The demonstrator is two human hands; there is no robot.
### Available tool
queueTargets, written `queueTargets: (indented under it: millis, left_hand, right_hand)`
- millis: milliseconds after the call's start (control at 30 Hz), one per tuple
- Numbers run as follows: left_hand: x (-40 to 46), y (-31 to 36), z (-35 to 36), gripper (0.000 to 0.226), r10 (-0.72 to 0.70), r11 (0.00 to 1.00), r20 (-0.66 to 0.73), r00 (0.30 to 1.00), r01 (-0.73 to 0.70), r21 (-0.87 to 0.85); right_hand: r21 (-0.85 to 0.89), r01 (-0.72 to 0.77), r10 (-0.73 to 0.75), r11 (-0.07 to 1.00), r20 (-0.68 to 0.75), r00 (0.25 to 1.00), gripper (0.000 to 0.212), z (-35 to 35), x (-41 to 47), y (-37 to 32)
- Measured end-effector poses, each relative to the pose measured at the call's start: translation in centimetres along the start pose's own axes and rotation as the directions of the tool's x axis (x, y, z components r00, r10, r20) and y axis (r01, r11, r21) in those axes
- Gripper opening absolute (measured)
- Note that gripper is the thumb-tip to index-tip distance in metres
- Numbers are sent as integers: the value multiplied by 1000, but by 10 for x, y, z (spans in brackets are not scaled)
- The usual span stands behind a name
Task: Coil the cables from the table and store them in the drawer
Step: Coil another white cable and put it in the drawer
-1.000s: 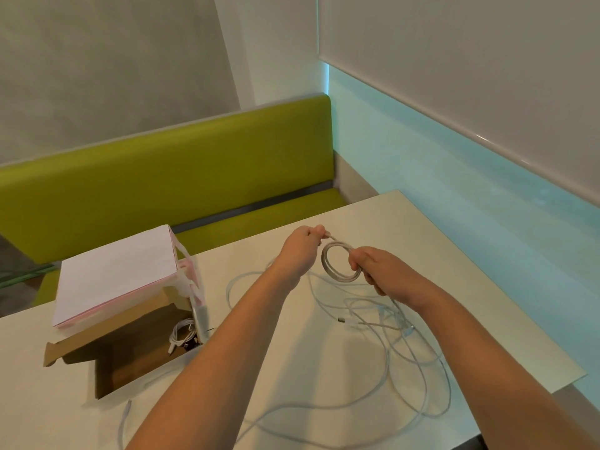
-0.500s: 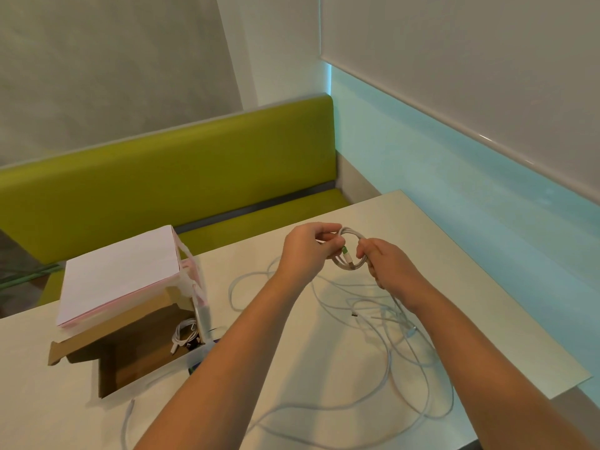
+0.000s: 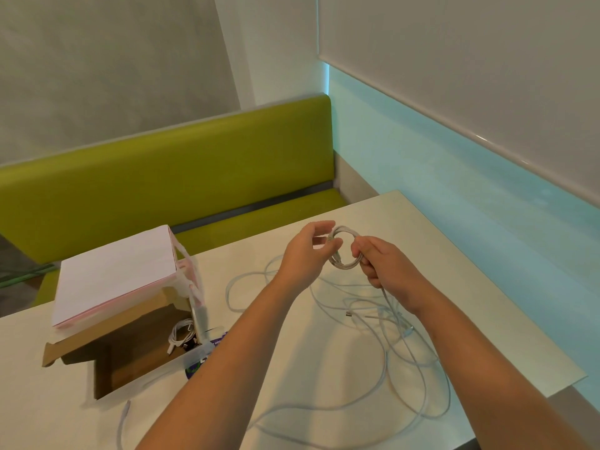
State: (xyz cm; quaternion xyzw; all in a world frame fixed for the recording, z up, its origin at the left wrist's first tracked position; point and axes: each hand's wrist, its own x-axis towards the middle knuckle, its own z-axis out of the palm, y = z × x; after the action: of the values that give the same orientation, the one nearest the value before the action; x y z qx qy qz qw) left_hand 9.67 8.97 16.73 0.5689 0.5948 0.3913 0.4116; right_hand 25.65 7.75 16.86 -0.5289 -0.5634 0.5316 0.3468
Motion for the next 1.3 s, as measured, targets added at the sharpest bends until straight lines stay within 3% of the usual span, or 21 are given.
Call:
queueTargets:
  millis: [200,367,533,667,867,1067,1133,1233,1300]
  left_hand:
    - [-3,3,-11,18,-39,948,183,982,95,-304]
    - [-1,0,-22,21,-33,931,282,959,132,-340]
    - [0,2,-26,19,-55,968,202,978,102,-231]
    - [1,1,-27,17,-95,922,51,994,107,-371]
    - [7,0,-45,19,-149,843,-53,987,99,-529]
    - [9,4,-50,16,-217,749,-50,975,134,-649]
    - [8,3,-49,17,-229,734,-32,973,151,-662]
    - [7,0,-45,18,-242,728,-3,970,180,-662]
    - [6,-3,-42,19,-247,747,12,969,198,-634]
  right_hand:
    - [67,-14,14,998,7,1000,33,-6,3,-3]
    - [78,-35,36,996,-13,999,34,-7,6,-6]
    - [95,-39,40,995,-9,999,36,-3,7,-8]
    - [156,-18,11,988,40,999,27,-6,6,-10]
    - [-84,-18,21,996,29,999,16,-15,-2,18]
    - [-425,-89,81,901,-35,996,11,-14,8,73]
    - [-431,-124,96,894,-87,992,13,-15,11,84]
    - [-261,-146,98,954,-187,977,17,-18,13,89]
    - [-329,-77,-19,941,-279,960,18,-22,14,86]
